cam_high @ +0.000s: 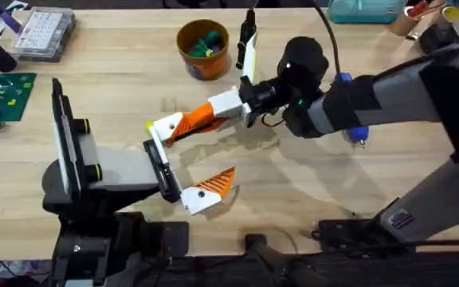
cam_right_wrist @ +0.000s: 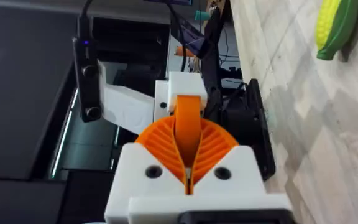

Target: Pick up the gripper from the table and insert it into the empty holder that is missing its gripper. Then pick up a screw, insert it into the mounting hole, and use the screwdriver to tighten it. Finally, clean up the table by picking up the vegetable and placing it into the bucket.

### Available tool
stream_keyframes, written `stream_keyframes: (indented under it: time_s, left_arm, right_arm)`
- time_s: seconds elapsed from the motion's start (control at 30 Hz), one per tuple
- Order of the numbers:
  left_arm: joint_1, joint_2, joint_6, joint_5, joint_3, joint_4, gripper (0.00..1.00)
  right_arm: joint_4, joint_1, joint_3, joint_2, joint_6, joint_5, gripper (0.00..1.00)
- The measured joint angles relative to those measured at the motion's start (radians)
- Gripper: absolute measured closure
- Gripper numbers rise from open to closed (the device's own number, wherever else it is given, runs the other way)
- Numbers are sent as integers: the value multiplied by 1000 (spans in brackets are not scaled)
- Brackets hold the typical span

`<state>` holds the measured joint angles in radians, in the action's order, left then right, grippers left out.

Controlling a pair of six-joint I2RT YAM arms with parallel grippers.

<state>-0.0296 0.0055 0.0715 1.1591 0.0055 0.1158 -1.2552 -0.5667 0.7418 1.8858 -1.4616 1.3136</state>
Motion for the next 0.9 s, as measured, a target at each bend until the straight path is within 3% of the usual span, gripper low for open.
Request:
stream_keyframes:
  time_s: [0.9]
  left_arm:
    - [0, 0, 0, -1, 0, 0, 14]
  right_arm:
    - [0, -9, 0, 0, -1, -11, 981]
